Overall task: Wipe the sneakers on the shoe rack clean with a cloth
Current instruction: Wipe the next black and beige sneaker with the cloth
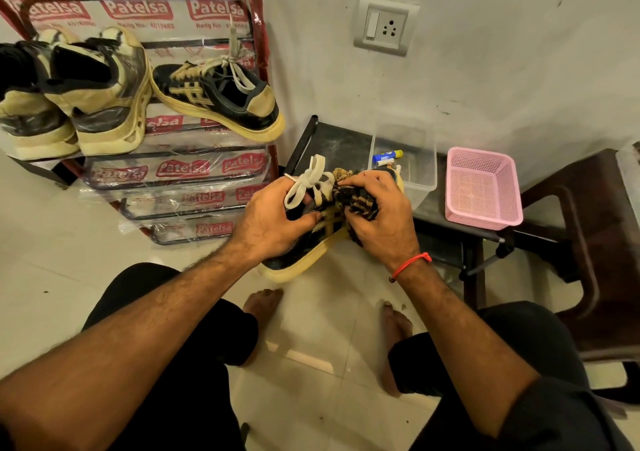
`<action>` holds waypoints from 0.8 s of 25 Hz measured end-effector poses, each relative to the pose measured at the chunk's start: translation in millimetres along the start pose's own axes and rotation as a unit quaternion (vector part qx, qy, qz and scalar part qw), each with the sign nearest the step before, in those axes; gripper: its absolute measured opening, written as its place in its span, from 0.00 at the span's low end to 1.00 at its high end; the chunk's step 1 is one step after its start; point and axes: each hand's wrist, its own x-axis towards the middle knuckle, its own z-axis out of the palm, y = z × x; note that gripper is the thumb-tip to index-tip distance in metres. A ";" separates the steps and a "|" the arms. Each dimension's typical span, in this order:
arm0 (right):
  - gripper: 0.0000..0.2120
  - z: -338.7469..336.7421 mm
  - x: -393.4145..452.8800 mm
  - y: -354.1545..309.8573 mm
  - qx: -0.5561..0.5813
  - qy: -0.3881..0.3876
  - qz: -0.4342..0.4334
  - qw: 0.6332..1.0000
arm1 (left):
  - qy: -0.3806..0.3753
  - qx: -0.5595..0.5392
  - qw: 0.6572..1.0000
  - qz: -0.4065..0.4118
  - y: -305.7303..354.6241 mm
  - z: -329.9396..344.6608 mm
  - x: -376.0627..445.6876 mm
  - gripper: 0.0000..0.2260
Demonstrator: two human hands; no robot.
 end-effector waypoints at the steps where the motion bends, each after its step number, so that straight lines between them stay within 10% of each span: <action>1: 0.17 -3.7 3.2 3.8 -0.020 -0.011 -0.006 1.000 | 0.015 0.022 0.999 0.037 -1.2 -2.5 -0.5 0.12; 6: 0.19 -35.7 19.1 34.9 -0.087 0.056 0.079 0.992 | 0.072 0.109 0.968 0.213 -9.5 -7.7 -2.5 0.15; 11: 0.17 -9.1 0.7 -13.2 0.004 0.006 -0.079 0.997 | 0.126 0.070 0.967 0.208 -7.5 -10.5 -2.1 0.16; 16: 0.19 -25.4 15.4 25.8 -0.069 0.092 0.022 0.993 | 0.110 0.065 0.970 0.205 -8.4 -10.5 -2.9 0.13; 20: 0.17 -4.6 -0.3 -2.3 -0.034 0.036 -0.091 0.995 | 0.106 0.006 0.980 0.166 -4.1 -7.2 -4.5 0.20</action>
